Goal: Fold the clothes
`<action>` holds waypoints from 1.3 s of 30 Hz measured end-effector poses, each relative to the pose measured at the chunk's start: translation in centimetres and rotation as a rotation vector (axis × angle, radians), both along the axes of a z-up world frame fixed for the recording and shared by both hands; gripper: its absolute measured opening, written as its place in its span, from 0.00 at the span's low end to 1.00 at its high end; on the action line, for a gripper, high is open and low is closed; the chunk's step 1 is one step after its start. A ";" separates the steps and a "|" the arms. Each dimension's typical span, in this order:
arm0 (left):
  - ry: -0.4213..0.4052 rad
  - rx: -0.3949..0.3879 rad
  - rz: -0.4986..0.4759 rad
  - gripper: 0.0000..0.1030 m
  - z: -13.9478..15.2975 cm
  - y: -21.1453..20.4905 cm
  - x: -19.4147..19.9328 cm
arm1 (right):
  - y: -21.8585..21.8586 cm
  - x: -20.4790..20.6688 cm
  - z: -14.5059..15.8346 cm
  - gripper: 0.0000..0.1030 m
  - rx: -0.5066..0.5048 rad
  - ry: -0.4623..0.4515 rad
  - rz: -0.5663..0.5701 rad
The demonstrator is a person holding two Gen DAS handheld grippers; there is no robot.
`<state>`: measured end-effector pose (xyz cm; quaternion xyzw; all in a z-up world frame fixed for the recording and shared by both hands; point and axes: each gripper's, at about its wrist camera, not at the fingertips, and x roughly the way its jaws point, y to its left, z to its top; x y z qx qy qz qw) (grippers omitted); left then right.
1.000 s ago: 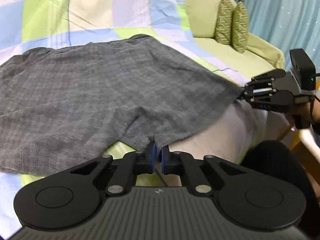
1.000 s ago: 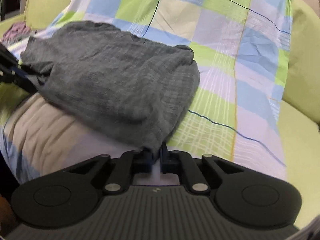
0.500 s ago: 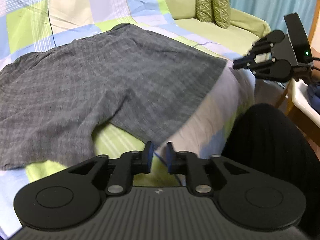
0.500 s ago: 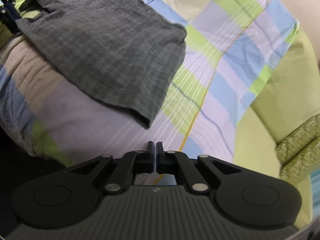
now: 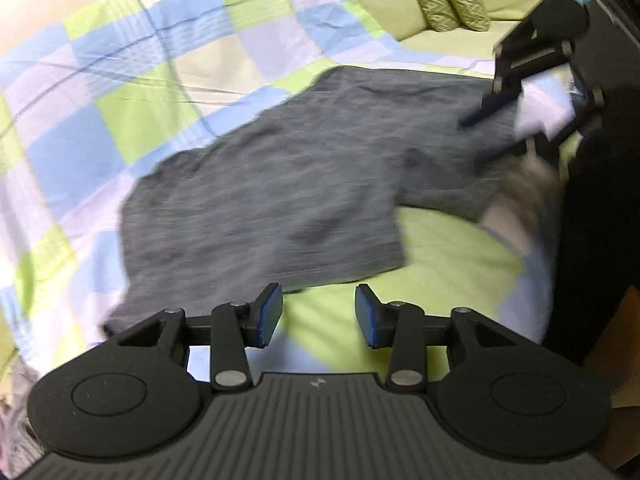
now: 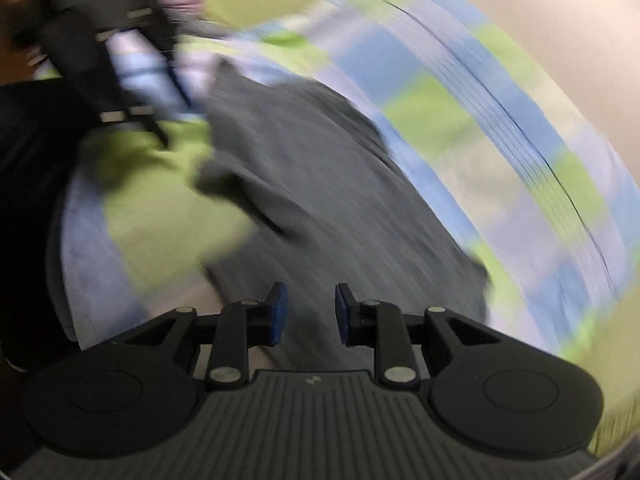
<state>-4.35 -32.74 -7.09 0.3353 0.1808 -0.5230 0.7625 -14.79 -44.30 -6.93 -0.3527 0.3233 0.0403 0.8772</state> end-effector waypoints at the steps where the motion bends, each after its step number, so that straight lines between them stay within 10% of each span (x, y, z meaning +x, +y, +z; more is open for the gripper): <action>1: -0.005 -0.003 0.005 0.47 0.1 0.5 0.7 | 0.6 0.7 -0.4 0.26 -0.028 0.014 0.030; 6: -0.055 0.012 0.033 0.53 -0.2 3.0 3.7 | 3.8 4.3 -3.7 0.36 -0.342 0.030 0.209; 17: -0.221 0.080 -0.025 0.58 -1.8 3.9 9.1 | 5.6 4.4 -4.0 0.49 -0.547 0.009 0.297; 21: -0.257 0.092 -0.060 0.58 -2.3 3.1 10.3 | 6.2 3.9 -4.4 0.44 -0.562 0.022 0.327; 26: -0.212 0.090 -0.063 0.33 -2.4 2.5 11.6 | 6.2 4.3 -3.9 0.01 -0.484 0.072 0.298; 30: -0.189 0.114 -0.066 0.11 -1.6 3.7 10.9 | 5.8 3.1 -1.9 0.00 -0.371 0.093 0.251; 39: -0.116 0.114 0.006 0.32 -0.5 7.1 10.2 | 5.8 1.6 -2.3 0.13 -0.375 0.172 0.210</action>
